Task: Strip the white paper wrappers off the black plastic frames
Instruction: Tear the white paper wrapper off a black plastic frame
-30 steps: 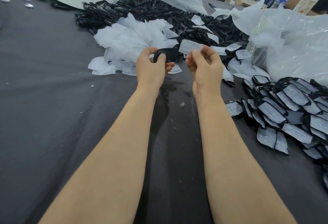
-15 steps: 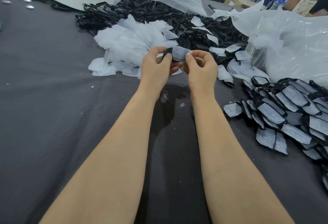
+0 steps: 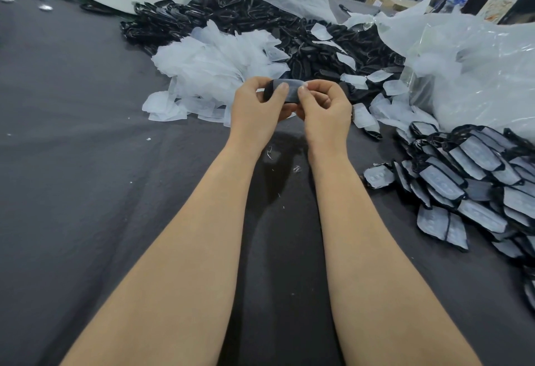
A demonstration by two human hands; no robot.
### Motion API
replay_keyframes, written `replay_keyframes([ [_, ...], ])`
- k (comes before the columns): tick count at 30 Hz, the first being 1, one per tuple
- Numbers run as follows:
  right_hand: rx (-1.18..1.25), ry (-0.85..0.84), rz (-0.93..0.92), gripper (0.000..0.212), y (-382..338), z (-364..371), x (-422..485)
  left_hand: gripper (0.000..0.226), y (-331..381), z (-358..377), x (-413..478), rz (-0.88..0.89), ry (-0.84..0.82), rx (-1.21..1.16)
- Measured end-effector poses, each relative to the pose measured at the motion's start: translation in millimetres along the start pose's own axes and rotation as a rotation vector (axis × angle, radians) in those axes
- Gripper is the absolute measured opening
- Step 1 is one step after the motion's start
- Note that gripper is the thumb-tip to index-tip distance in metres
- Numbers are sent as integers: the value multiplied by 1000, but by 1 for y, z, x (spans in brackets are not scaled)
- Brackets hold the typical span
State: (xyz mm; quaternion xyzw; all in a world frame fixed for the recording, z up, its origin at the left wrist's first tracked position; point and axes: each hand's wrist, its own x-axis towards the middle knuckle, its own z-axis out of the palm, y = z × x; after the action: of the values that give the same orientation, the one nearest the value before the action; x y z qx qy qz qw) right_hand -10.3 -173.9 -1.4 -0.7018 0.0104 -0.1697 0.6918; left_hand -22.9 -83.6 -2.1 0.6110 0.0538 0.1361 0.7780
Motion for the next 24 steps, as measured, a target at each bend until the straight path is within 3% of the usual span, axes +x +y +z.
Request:
replay_keyframes([
  [8, 16, 19, 7, 19, 3, 2, -1, 22, -3, -1, 3, 4, 18, 98],
  [16, 228, -48, 234, 11, 2, 1, 5, 18, -2, -1, 1, 7, 9, 114],
  [24, 205, -63, 191, 11, 3, 2, 4, 33, -4, -2, 2, 29, 16, 159],
])
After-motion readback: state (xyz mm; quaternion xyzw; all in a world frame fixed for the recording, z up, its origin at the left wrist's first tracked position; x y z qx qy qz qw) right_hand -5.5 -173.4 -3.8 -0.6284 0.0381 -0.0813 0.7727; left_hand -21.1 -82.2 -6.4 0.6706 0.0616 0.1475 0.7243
